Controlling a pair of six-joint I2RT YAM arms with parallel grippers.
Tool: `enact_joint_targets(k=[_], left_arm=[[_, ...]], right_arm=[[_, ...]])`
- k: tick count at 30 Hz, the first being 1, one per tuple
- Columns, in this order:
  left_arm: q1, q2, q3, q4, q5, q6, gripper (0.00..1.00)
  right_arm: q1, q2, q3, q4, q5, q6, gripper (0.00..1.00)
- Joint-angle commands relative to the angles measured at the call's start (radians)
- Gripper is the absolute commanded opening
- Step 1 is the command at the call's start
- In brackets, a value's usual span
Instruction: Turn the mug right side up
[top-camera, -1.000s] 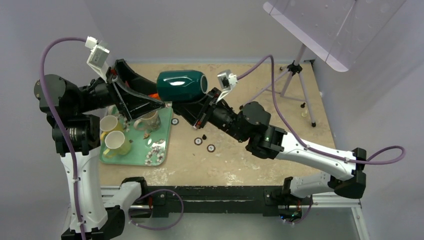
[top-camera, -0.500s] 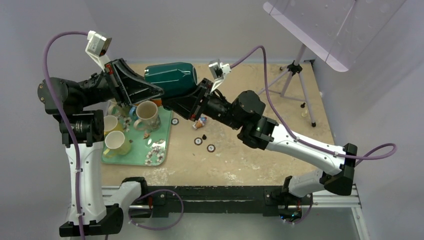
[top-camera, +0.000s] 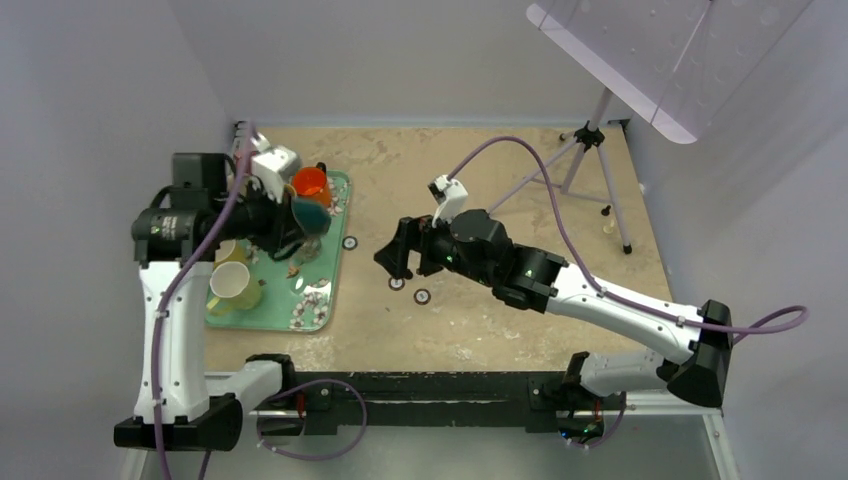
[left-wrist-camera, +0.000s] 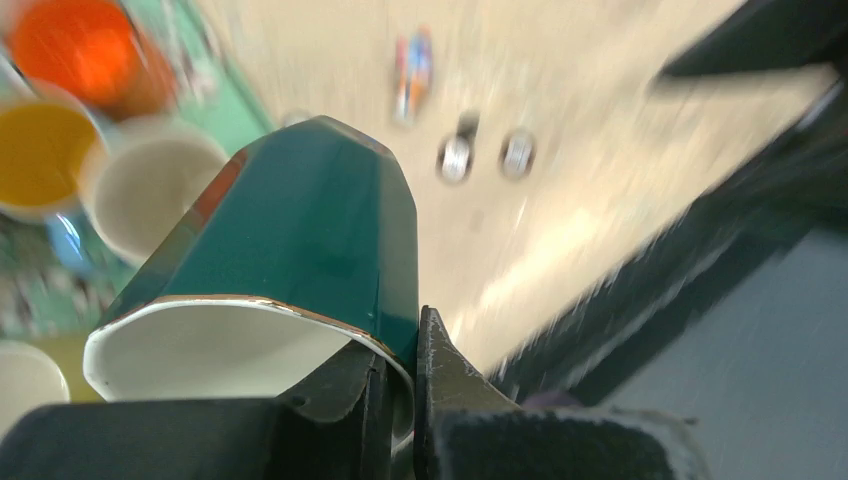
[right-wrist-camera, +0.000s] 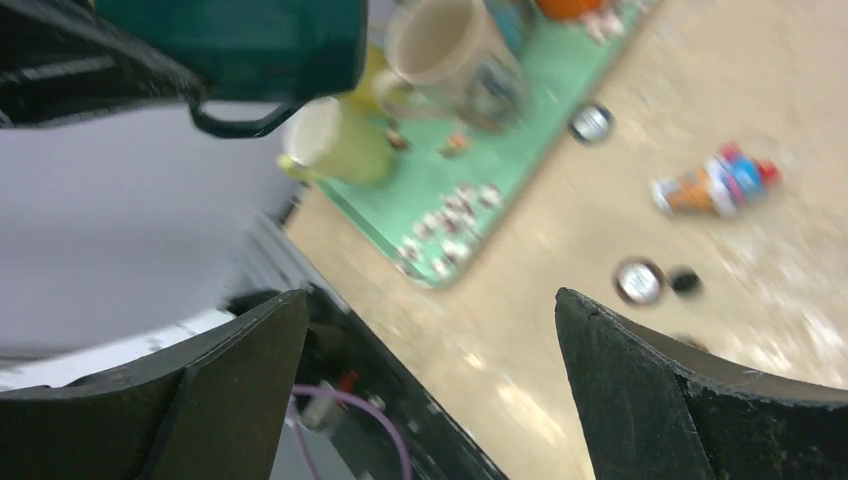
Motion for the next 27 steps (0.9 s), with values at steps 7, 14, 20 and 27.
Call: enact_joint_targets(k=[7,14,20,27], left_arm=[[-0.149,-0.114,-0.557,-0.105,-0.495,0.528,0.0],[-0.184,0.051,-0.686,0.104,-0.637,0.522,0.0],[-0.187,0.173,-0.741,0.2,-0.635,0.526,0.0],[-0.187,0.143,-0.704,0.165,-0.541,0.513,0.26]], right_arm=[[-0.004,-0.142,-0.122,-0.184,0.25,0.057,0.98],[-0.004,-0.118,-0.097,-0.225,0.255,0.05,0.98],[-0.004,-0.161,-0.141,-0.213,0.275,0.076,0.98],[-0.012,-0.189,-0.15,-0.27,0.315,0.086,0.98]])
